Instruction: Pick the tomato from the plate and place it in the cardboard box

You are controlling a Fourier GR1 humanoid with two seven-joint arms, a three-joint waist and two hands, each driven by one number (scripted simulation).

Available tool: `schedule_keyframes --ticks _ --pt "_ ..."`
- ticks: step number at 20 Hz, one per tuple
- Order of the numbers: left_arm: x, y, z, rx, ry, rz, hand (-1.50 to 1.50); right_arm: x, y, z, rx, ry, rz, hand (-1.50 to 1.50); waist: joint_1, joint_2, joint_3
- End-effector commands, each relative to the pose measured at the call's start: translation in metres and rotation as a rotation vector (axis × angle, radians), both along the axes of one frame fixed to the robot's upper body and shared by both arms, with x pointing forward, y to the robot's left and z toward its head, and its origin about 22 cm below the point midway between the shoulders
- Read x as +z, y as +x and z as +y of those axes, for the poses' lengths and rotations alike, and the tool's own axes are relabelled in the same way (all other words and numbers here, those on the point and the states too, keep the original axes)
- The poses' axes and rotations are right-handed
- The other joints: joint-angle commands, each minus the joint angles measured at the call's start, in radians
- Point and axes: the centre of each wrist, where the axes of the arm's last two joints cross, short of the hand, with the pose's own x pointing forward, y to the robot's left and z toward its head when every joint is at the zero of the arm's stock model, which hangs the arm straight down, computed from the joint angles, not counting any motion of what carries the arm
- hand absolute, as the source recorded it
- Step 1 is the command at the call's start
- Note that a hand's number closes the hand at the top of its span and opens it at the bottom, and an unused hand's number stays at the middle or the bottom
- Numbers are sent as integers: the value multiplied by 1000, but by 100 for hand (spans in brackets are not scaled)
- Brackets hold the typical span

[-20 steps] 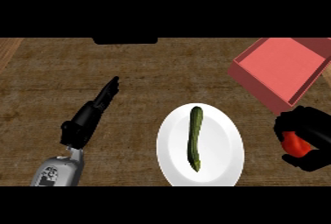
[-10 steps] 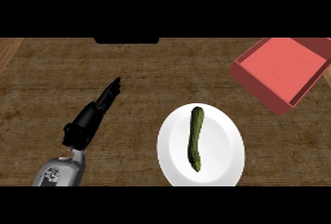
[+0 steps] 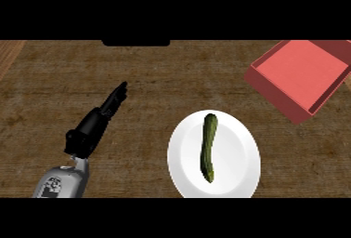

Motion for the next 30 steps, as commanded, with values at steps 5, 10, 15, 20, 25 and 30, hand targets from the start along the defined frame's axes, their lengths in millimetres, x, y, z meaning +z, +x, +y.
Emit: schedule_keyframes --ticks 5,10,15,20,25,30 --pt "1 6 -17 -35 1 -3 0 42 -4 -24 112 170 53 150 33 7 0" --pt "6 6 -20 -49 -2 -6 0 53 17 -9 81 204 70 150 44 7 -1" --pt "15 9 -12 -44 -12 -11 0 54 40 5 89 226 85 150 52 7 -1" --pt "11 12 -22 -70 -3 -19 0 45 69 20 66 250 118 150 59 11 -1" --pt "7 11 -31 -48 7 -5 0 56 105 46 6 204 77 150 60 12 -1" --pt "10 14 -30 -73 1 -9 0 42 134 68 -6 131 73 150 62 14 -1"
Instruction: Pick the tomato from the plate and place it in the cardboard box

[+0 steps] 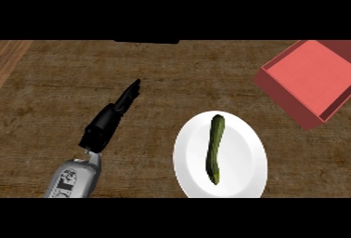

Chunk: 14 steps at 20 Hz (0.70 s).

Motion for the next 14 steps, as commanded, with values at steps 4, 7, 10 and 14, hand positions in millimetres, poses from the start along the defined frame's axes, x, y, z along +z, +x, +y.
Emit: schedule_keyframes --ticks 4,7,10,14 --pt "3 -3 4 13 9 -16 0 -32 45 41 56 -81 11 150 8 1 1" --pt "-6 -9 -11 10 -3 -2 0 -67 56 54 58 -82 44 150 -4 0 1" --pt "10 9 6 1 -4 -2 0 -86 62 61 26 -75 158 150 -1 5 1" --pt "9 0 -4 -2 -1 -12 0 -107 61 60 -5 -8 339 -150 14 8 2"
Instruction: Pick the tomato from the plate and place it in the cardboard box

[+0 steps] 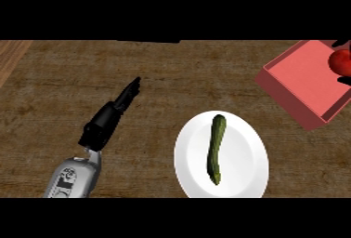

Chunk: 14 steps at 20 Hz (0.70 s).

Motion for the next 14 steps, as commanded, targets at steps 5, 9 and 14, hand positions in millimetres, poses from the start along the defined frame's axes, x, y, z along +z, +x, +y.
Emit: schedule_keyframes --ticks 5,9,14 --pt "0 -1 -10 -27 -3 8 0 -9 4 -1 24 95 139 -150 13 7 2" --pt "-4 7 17 11 -2 -15 0 -32 4 5 50 376 121 -150 1 11 2" --pt "-2 -4 5 -6 0 -6 0 -15 -5 -16 15 676 111 -150 8 6 4"
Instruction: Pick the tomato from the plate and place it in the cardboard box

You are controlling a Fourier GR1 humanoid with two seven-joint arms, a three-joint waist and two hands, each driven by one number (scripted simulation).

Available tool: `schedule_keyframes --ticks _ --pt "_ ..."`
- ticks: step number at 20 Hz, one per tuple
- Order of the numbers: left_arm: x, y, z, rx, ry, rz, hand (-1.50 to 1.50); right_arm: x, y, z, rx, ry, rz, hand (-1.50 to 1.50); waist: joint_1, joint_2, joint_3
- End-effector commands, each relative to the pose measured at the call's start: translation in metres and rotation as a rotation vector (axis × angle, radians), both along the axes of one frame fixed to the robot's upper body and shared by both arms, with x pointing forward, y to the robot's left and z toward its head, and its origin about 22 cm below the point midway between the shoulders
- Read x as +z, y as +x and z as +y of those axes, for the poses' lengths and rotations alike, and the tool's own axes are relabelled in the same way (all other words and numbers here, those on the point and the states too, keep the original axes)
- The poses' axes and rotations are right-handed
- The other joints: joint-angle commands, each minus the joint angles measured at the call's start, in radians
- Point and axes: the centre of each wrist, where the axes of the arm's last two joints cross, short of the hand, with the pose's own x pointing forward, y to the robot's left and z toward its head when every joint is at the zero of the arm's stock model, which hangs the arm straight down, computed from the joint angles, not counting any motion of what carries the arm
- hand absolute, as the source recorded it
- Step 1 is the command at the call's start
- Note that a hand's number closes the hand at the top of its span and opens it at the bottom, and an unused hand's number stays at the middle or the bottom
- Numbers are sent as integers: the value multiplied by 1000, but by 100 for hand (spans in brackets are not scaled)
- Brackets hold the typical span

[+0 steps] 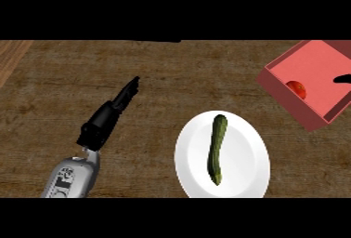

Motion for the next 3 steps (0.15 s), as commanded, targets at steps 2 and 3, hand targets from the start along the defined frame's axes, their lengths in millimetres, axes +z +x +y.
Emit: schedule_keyframes --ticks 2,3 --pt "0 -2 -3 -15 -4 8 0 4 -10 -18 63 330 -2 -150 6 7 3" --pt "1 -1 -5 -27 -20 -6 0 18 -15 -27 63 328 26 -150 3 8 1"
